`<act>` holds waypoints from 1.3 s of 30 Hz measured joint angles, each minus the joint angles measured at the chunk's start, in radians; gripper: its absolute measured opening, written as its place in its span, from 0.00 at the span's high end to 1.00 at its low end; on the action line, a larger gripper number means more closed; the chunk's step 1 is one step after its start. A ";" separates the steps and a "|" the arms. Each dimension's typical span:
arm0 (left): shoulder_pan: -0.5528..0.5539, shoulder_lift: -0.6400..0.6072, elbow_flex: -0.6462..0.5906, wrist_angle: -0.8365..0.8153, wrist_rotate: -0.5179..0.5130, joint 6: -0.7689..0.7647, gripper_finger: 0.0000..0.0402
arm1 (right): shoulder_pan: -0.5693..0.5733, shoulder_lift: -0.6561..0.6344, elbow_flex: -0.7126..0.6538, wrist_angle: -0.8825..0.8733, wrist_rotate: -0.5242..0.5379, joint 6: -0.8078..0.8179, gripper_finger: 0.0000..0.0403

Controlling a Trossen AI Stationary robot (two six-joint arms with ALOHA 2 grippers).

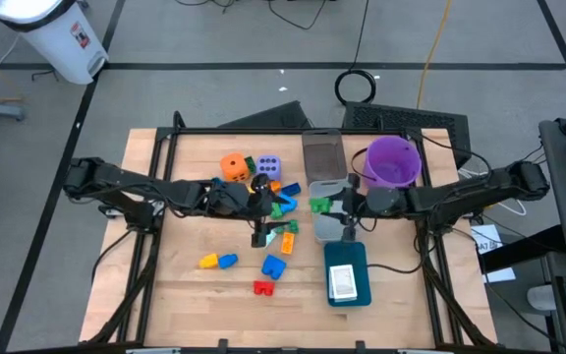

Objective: Pick & Place Toys
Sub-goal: Put the green game piece into the gray bin, then put the orange game piece into the gray bin

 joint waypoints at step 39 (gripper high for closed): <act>0.213 -0.152 -0.372 0.502 0.019 -0.256 0.37 | -0.126 0.038 -0.182 0.217 -0.087 0.051 0.31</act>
